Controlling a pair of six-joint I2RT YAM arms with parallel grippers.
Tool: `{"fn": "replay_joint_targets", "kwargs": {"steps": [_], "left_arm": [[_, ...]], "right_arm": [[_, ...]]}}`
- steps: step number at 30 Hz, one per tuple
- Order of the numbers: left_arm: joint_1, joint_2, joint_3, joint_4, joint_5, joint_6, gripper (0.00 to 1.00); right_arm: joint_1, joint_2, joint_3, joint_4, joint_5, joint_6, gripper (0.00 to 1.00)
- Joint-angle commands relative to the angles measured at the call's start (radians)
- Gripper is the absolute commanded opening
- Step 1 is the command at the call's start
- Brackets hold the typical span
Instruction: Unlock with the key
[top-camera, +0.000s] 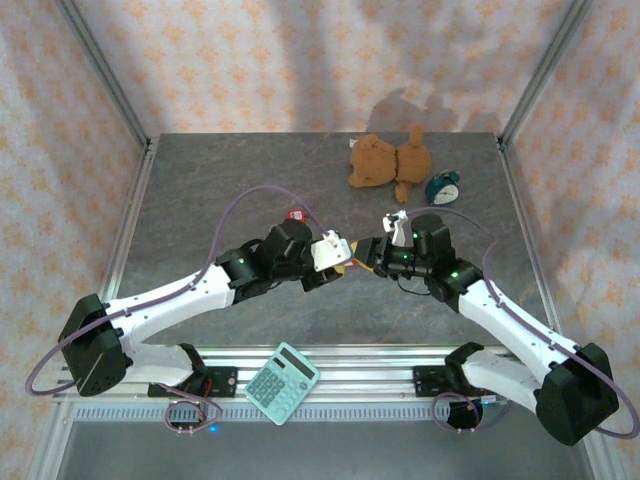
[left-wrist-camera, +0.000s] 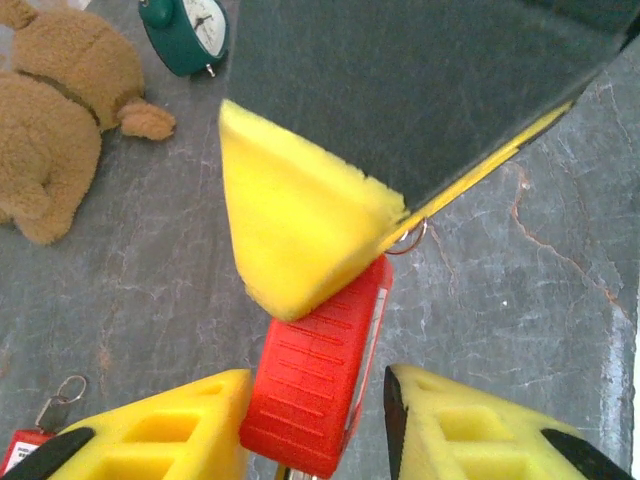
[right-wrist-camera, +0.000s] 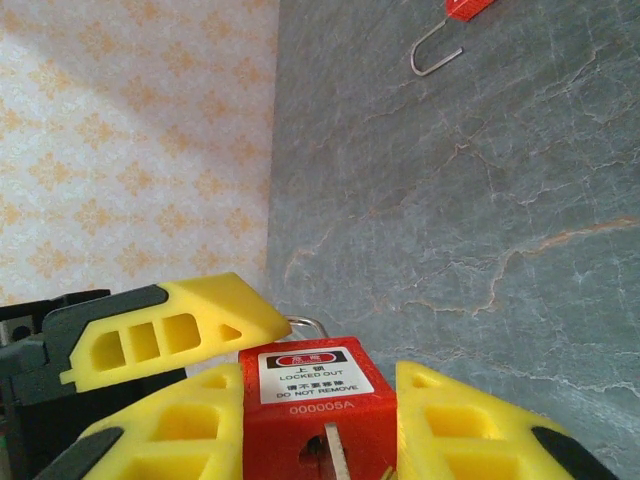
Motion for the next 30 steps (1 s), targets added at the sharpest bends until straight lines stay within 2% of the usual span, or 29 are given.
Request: {"fn": "replay_joint_targets", "kwargs": {"steps": [1,5,9,11,14,18,22,30], "left_arm": [[-0.007,-0.009,-0.028,0.031,0.004,-0.010,0.35],[-0.006,-0.020,-0.041,0.046,-0.002,-0.009,0.22],[-0.007,-0.023,-0.045,0.061,-0.013,-0.010,0.14],[-0.007,-0.023,-0.045,0.069,-0.021,-0.012,0.11],[-0.008,-0.020,-0.050,0.103,-0.051,-0.019,0.10],[-0.019,-0.010,-0.054,0.135,-0.144,0.003,0.10],[-0.057,0.007,-0.063,0.168,-0.277,0.065,0.10],[-0.096,0.044,-0.085,0.245,-0.412,0.114,0.09]], "right_arm": [[0.010,-0.001,0.045,0.051,0.006,0.009,0.28],[0.016,0.004,0.045,0.053,0.009,0.009,0.28],[0.021,0.009,0.046,0.055,0.018,0.013,0.29],[0.021,0.010,0.046,0.054,0.033,0.022,0.37],[0.021,0.014,0.050,0.028,0.074,0.039,0.56],[0.021,-0.007,0.049,-0.054,0.214,0.099,0.65],[0.024,-0.008,0.035,-0.064,0.281,0.178,0.67],[0.052,0.012,0.023,-0.001,0.293,0.278,0.66]]}}
